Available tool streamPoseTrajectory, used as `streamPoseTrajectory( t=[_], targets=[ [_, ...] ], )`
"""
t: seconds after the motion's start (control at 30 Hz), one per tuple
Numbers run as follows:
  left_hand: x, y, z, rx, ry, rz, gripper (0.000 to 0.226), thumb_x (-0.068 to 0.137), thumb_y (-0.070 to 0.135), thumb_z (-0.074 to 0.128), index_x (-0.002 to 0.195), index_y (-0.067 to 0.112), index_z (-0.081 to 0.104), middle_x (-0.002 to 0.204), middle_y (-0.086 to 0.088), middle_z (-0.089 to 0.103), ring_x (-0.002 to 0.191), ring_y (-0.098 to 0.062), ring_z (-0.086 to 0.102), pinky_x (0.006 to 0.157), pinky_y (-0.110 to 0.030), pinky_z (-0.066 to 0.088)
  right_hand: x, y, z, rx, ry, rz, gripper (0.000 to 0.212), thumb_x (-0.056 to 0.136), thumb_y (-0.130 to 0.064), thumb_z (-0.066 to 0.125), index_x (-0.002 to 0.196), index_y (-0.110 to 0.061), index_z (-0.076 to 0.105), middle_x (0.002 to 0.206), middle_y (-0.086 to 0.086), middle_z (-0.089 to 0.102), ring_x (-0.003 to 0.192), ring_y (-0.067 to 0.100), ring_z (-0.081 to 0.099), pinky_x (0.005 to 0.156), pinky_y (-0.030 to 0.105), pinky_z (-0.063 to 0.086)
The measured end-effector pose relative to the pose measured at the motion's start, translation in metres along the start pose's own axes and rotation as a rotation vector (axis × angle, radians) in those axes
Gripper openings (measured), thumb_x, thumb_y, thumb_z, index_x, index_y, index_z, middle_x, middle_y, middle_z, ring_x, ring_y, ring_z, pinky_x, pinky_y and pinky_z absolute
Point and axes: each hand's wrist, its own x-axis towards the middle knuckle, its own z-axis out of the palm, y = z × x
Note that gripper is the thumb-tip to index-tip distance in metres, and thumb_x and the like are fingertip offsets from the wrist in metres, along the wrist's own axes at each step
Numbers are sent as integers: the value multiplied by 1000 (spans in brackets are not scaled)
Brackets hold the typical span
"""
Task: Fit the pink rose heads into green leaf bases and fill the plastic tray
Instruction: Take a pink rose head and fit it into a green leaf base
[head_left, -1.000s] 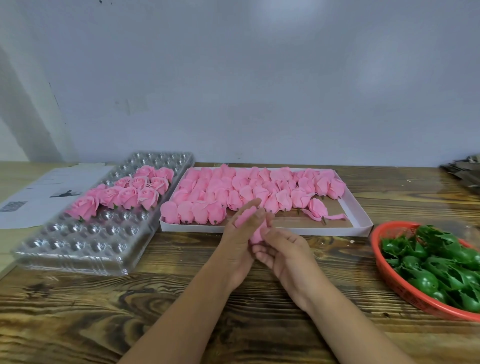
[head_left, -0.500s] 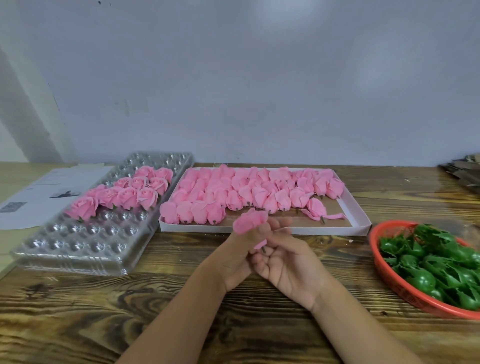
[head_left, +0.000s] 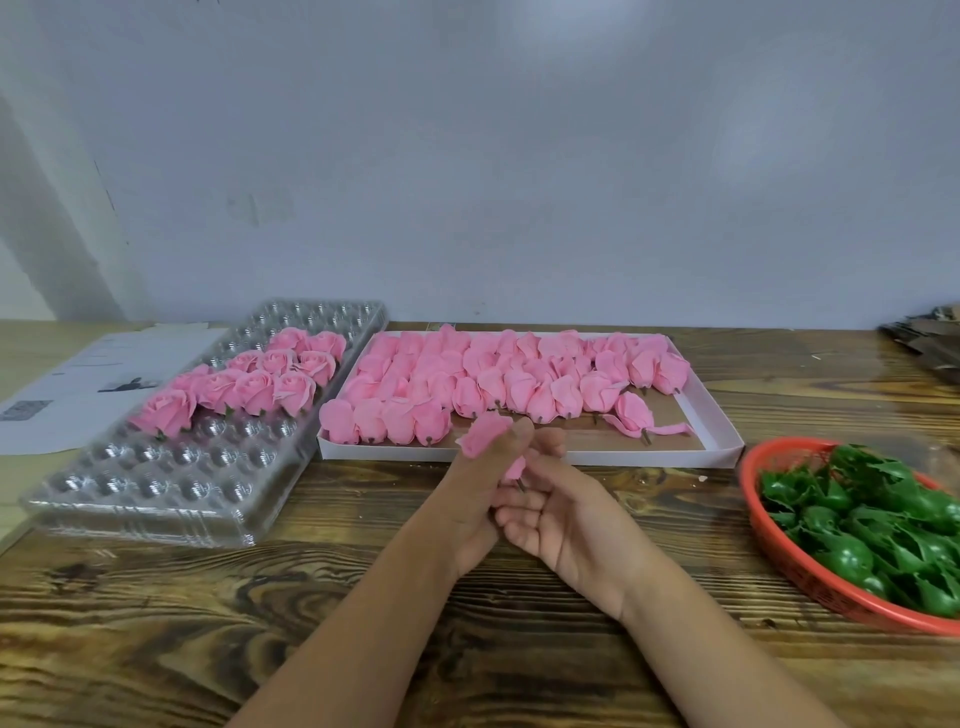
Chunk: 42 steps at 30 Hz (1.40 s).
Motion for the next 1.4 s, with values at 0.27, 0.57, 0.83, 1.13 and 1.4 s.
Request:
streamPoseTrajectory(
  t=[0.27,0.57,0.83,1.13,1.4],
  targets=[
    [3,-4,0,-41,47,-12,38,81,53,71,100,22,82,109,0,76,101,-13,73,82,-25,58,0,6,3,-140,35,-170,26,77,-34,75,83,-10,76,77,11,67,68,14,62,65,21,56],
    [6,-3,-6,-87,-12,20,57,71,60,83,107,15,77,103,1,74,98,-11,70,80,-25,57,-1,4,2,-194,64,-145,24,76,-33,74,75,-8,77,72,11,67,63,14,61,61,21,53],
    [3,2,-12,270,-7,184,50,81,68,69,90,19,67,65,6,57,60,-9,53,64,-28,45,-3,-8,-3,-273,91,-101,28,94,-25,63,75,-10,78,72,9,67,60,12,58,58,20,50],
    [5,2,-16,370,61,271,39,83,52,73,83,12,70,67,-1,63,49,-5,48,43,-17,36,-5,-13,-7,-303,115,21,22,92,-26,65,80,-10,73,66,6,64,55,11,56,51,18,48],
    [6,-1,-13,399,181,336,23,99,25,65,77,26,73,72,5,66,65,-6,62,53,-18,48,-4,-12,-5,-265,130,42,32,92,-26,64,64,-15,77,65,5,64,52,11,55,48,18,48]
  ],
)
